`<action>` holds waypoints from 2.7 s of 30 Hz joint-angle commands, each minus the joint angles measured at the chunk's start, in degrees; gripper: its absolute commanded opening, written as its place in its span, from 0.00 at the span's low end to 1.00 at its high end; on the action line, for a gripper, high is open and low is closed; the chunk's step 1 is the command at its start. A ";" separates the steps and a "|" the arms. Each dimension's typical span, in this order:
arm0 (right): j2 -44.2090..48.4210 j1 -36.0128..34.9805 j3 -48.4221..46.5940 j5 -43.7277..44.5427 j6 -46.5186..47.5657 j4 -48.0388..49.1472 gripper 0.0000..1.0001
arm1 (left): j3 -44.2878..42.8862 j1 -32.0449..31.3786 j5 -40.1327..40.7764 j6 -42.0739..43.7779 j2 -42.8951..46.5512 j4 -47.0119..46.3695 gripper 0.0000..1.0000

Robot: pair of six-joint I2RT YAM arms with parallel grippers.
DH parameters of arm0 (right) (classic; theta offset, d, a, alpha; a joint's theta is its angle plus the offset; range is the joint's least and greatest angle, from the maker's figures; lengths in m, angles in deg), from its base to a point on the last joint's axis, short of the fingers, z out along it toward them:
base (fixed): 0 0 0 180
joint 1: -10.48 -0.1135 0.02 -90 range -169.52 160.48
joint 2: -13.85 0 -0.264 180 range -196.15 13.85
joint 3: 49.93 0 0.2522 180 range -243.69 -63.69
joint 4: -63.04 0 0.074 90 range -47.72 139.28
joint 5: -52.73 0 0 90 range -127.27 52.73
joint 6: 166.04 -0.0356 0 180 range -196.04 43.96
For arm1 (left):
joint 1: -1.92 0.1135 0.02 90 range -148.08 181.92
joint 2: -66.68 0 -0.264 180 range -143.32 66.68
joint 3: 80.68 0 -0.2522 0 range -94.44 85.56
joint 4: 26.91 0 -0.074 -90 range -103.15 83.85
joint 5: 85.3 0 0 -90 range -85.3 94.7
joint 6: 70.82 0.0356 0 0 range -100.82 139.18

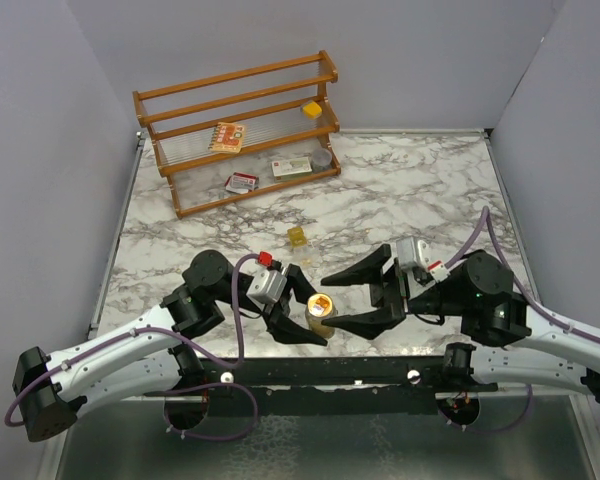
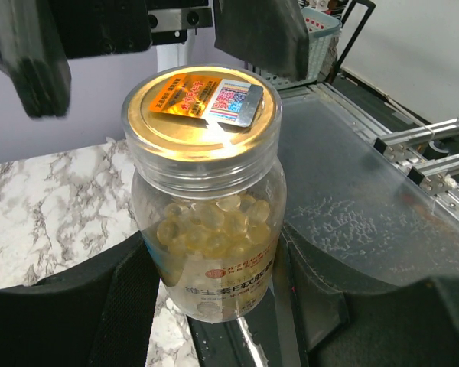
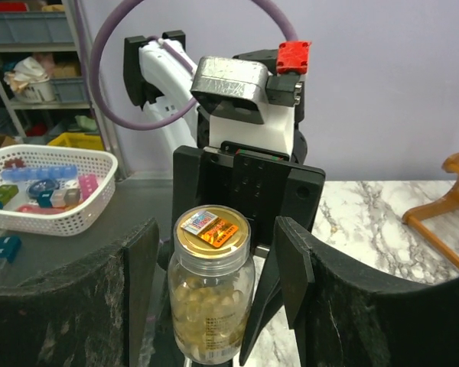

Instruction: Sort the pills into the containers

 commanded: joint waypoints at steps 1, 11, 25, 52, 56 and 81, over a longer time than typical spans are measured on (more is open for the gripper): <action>-1.47 -0.25 0.56 -3.86 -2.08 2.67 0.61 | -0.93 -0.29 -1.35 0.01 0.84 -2.33 0.00; -2.38 -0.28 0.52 -4.26 -2.73 2.47 0.49 | -0.84 -0.30 1.09 0.19 1.25 -2.29 0.00; -2.12 -0.25 -1.69 -2.35 -0.44 -3.88 0.06 | -1.45 -0.29 15.51 2.04 3.26 2.59 0.00; -6.09 -0.26 -3.45 15.14 3.25 -13.43 0.01 | -6.58 -0.29 44.73 6.26 3.88 8.54 0.00; -7.86 -0.26 -3.11 18.64 3.48 -12.81 0.01 | -7.31 -0.28 50.87 6.67 2.67 8.40 0.00; -12.97 -0.30 -4.46 26.16 5.44 -11.65 0.50 | -5.94 -0.30 59.96 8.69 2.13 6.89 0.00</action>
